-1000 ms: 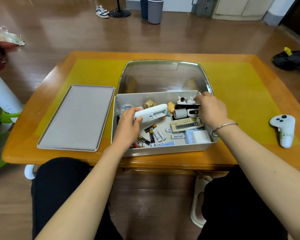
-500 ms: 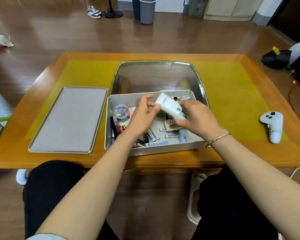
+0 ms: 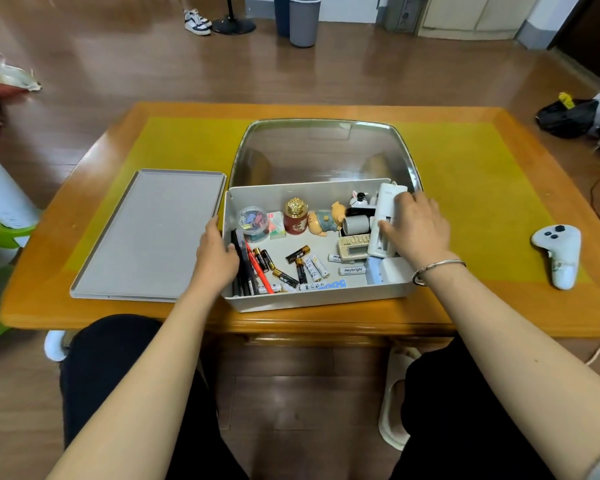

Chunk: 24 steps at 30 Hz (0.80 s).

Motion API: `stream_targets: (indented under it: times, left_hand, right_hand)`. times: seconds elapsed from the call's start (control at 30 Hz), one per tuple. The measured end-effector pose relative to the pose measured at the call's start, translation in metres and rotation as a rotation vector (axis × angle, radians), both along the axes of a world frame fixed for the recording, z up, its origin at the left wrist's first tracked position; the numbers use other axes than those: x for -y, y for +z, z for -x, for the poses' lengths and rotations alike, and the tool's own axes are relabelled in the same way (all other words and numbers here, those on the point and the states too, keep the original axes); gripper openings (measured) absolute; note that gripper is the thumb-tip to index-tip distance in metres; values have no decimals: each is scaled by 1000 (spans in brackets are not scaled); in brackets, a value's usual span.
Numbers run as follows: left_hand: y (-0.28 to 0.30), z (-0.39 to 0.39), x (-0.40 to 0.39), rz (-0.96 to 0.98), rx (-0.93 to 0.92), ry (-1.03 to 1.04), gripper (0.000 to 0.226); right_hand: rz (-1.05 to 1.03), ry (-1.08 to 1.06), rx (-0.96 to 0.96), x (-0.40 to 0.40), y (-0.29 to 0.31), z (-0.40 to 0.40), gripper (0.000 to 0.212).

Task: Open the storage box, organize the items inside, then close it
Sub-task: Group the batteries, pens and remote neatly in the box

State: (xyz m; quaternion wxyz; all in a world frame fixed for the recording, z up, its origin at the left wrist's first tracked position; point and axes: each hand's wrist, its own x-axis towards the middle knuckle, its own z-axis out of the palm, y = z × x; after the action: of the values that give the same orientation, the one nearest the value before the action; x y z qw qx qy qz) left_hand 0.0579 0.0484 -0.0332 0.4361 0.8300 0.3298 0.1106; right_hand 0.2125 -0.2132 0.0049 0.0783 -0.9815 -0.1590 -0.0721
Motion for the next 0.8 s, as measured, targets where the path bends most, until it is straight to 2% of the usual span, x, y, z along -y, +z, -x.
stream_targets:
  times: [0.1, 0.23, 0.3, 0.5, 0.67, 0.8]
  left_hand:
    - [-2, 1, 5, 150, 105, 26, 53]
    - [-5, 0, 7, 221, 164, 83, 52]
    - [-7, -1, 7, 243, 168, 106, 52]
    - [-11, -2, 8, 236, 161, 122, 50]
    - [-12, -3, 8, 253, 160, 127, 50]
    - [-13, -2, 8, 268, 167, 118, 50]
  right_hand:
    - [8, 13, 12, 2, 0, 0, 43]
    - [89, -18, 11, -4, -2, 7, 66]
    - [148, -33, -42, -9, -5, 11, 77]
    - [156, -59, -78, -19, -3, 8, 91]
    - [167, -84, -42, -25, -5, 3, 71]
    - [100, -64, 28, -22, -3, -5, 42]
